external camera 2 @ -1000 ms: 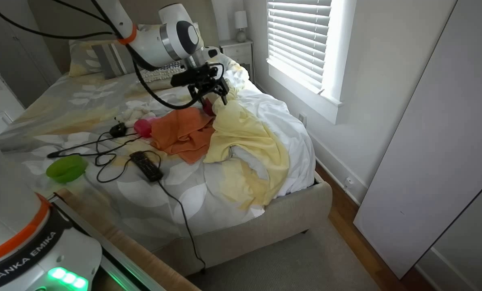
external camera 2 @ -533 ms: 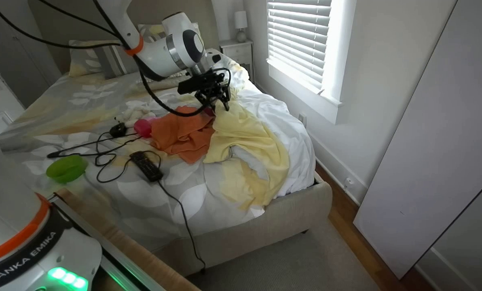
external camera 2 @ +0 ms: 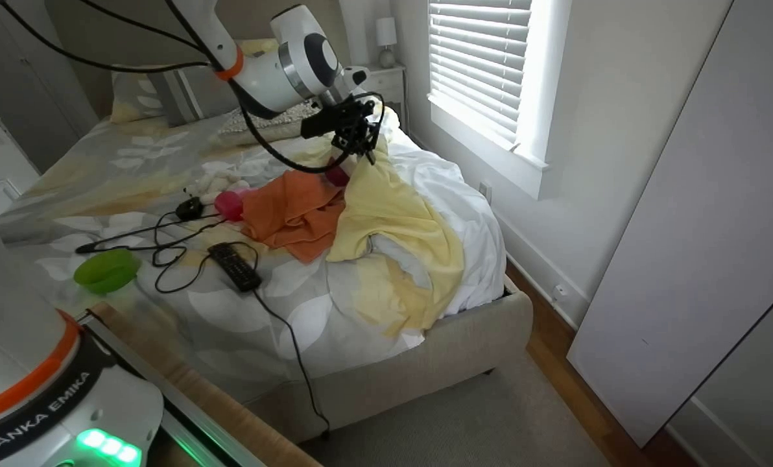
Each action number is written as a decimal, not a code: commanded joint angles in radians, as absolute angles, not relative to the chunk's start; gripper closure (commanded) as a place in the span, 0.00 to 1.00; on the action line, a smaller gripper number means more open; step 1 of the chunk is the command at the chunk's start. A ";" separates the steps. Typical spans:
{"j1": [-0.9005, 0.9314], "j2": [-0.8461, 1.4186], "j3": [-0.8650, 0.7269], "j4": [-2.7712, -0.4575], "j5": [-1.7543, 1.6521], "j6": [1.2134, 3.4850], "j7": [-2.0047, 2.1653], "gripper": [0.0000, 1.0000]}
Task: Spread the blanket over the corner of the bed
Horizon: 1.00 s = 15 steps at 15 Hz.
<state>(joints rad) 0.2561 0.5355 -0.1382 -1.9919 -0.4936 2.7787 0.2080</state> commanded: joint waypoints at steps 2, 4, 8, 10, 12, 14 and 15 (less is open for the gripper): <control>0.336 0.620 -0.294 -1.806 -0.625 2.747 0.251 0.99; 0.340 0.648 -0.351 -1.728 -0.682 2.726 0.277 0.99; 0.294 0.676 -0.365 -1.609 -0.706 2.628 0.327 0.99; 0.266 0.640 -0.331 -1.649 -0.717 2.640 0.309 0.94; 0.258 0.643 -0.319 -1.625 -0.712 2.594 0.320 0.94; 0.258 0.644 -0.315 -1.621 -0.711 2.588 0.327 0.94; 0.259 0.645 -0.314 -1.621 -0.710 2.588 0.328 0.94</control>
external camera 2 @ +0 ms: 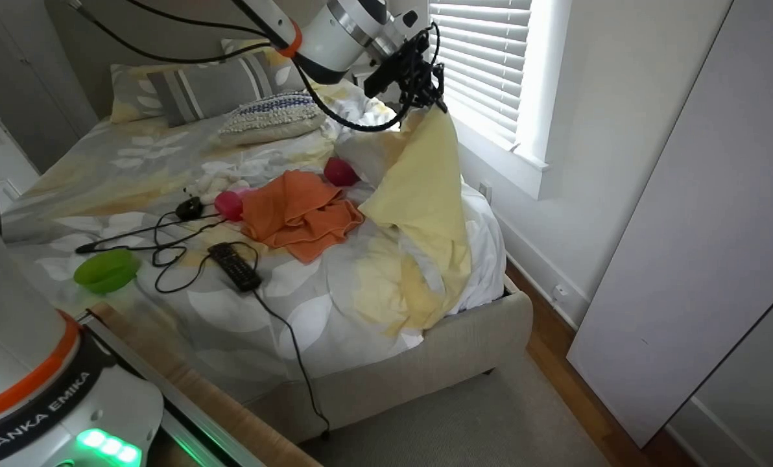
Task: Spread the blanket over the corner of the bed
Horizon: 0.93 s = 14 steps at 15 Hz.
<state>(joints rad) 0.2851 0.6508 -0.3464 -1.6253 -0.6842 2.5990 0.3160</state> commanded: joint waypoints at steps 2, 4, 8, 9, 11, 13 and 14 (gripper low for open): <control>0.263 0.685 -0.339 -1.572 -0.735 2.617 0.378 0.99; 0.265 0.754 -0.389 -1.467 -0.793 2.670 0.474 0.99; 0.219 0.898 -0.471 -1.237 -0.803 2.696 0.571 0.99; 0.206 0.934 -0.494 -1.184 -0.801 2.693 0.600 0.99; 0.182 1.007 -0.542 -1.083 -0.794 2.672 0.663 0.99; 0.157 1.081 -0.587 -0.991 -0.790 2.632 0.725 0.99; 0.143 1.116 -0.606 -0.947 -0.787 2.609 0.754 0.99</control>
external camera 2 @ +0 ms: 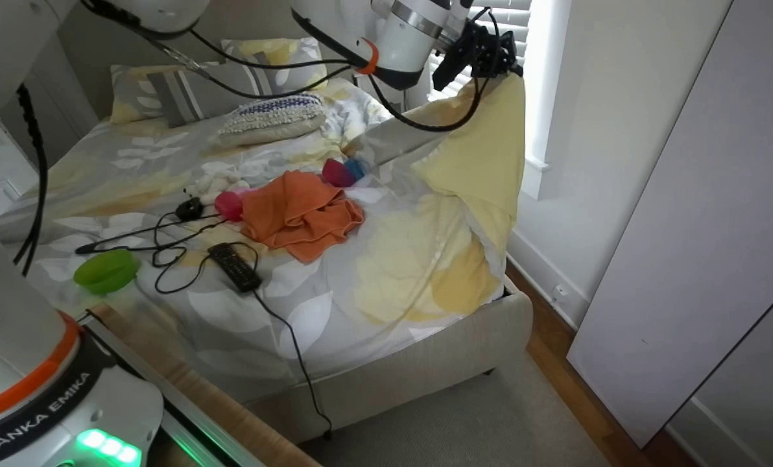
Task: Spread the blanket over the corner of the bed
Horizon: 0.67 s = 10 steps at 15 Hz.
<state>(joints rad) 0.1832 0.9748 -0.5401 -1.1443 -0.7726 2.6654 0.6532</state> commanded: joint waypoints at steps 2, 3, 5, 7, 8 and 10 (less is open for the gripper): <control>0.115 1.185 -0.638 -0.862 -0.785 2.548 0.800 0.99; 0.101 1.220 -0.650 -0.820 -0.787 2.517 0.823 0.99; 0.072 1.279 -0.653 -0.746 -0.793 2.448 0.841 0.99; 0.054 1.318 -0.638 -0.702 -0.791 2.388 0.833 0.99; 0.045 1.337 -0.637 -0.677 -0.793 2.367 0.829 0.99; 0.035 1.364 -0.623 -0.643 -0.790 2.327 0.809 0.99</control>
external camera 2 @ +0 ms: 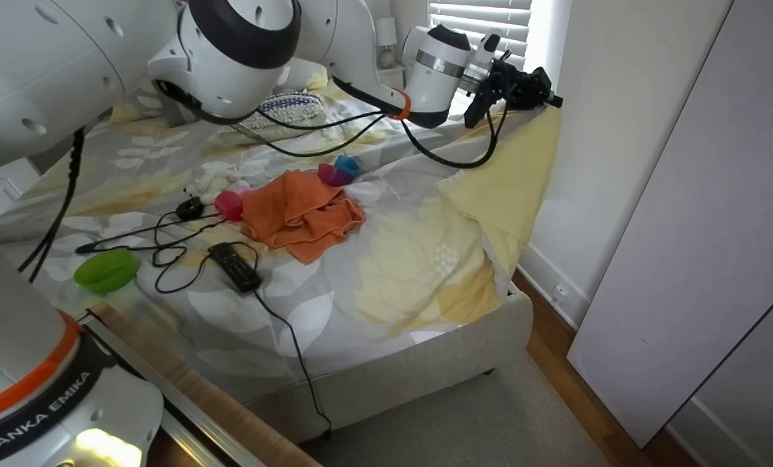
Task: Spread the blanket over the corner of the bed
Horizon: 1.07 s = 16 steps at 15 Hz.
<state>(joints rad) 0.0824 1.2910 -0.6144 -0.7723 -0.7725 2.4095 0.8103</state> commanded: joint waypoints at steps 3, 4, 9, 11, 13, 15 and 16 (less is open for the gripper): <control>0.034 1.388 -0.637 -0.618 -0.776 2.325 0.785 0.64; 0.030 1.386 -0.629 -0.614 -0.771 2.333 0.772 0.55; 0.044 1.336 -0.563 -0.649 -0.718 2.300 0.648 0.17; 0.053 1.321 -0.528 -0.669 -0.692 2.274 0.573 0.03; 0.050 1.352 -0.556 -0.629 -0.716 2.282 0.589 0.00; 0.052 1.340 -0.538 -0.639 -0.698 2.273 0.574 0.00; 0.053 1.328 -0.521 -0.653 -0.684 2.257 0.551 0.00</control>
